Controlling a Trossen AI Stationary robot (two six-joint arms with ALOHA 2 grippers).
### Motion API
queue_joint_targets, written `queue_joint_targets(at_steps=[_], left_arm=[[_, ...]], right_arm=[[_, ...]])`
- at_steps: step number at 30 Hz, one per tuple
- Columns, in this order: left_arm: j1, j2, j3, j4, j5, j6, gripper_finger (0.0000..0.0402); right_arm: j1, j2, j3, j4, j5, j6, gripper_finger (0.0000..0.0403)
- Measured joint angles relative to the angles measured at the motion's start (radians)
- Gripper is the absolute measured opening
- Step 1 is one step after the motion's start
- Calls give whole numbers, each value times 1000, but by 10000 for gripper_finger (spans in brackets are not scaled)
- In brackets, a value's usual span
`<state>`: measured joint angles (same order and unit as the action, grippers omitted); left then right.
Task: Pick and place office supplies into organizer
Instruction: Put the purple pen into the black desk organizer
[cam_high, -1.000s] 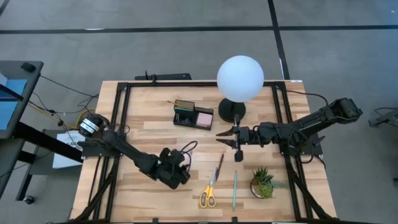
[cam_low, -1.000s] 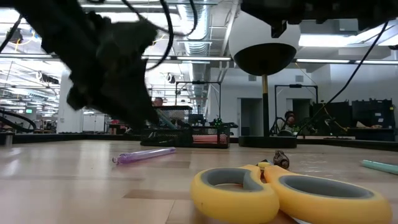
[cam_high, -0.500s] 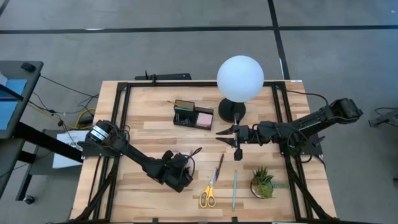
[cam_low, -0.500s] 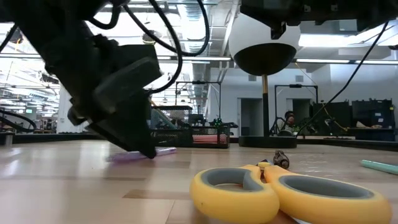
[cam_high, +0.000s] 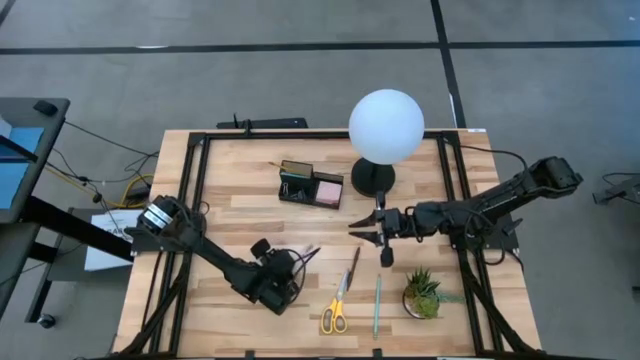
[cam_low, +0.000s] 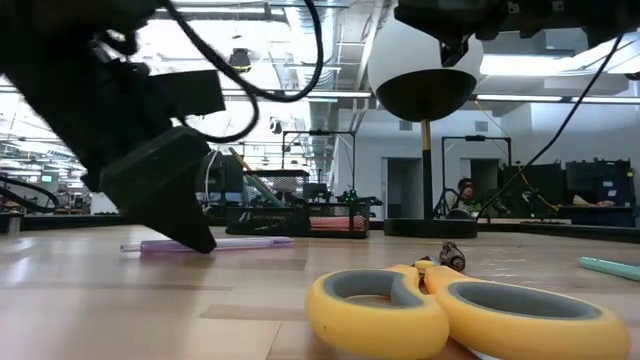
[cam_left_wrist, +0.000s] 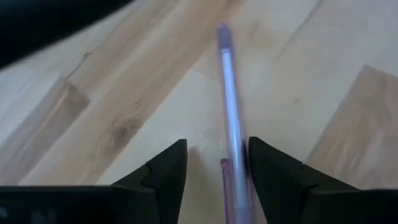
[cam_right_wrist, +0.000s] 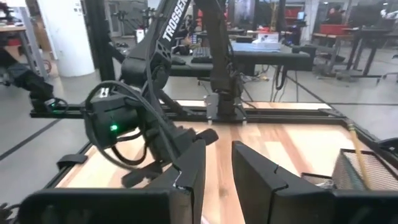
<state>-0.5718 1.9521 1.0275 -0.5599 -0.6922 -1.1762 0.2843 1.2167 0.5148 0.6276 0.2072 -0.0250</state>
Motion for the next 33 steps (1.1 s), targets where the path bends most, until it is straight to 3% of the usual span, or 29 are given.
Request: queue_joint_targets(at_steps=[5,8,14,20,26,33], left_arm=[[-72,20,-7,4,-129,-95,165],[-103,35,-30,35,-142,-162,164],[-160,111,-68,99,-267,-334,164],[-161,104,-68,103,-238,-372,164],[-157,109,-69,124,-302,-339,164],[-141,108,-69,130,-297,-335,164]], right_arm=[[25,0,0,-24,0,0,71],[37,0,0,-25,0,0,71],[57,0,0,-19,0,0,71],[47,0,0,17,0,-8,71],[-3,0,0,81,1,-38,71],[-36,0,0,91,0,-43,71]])
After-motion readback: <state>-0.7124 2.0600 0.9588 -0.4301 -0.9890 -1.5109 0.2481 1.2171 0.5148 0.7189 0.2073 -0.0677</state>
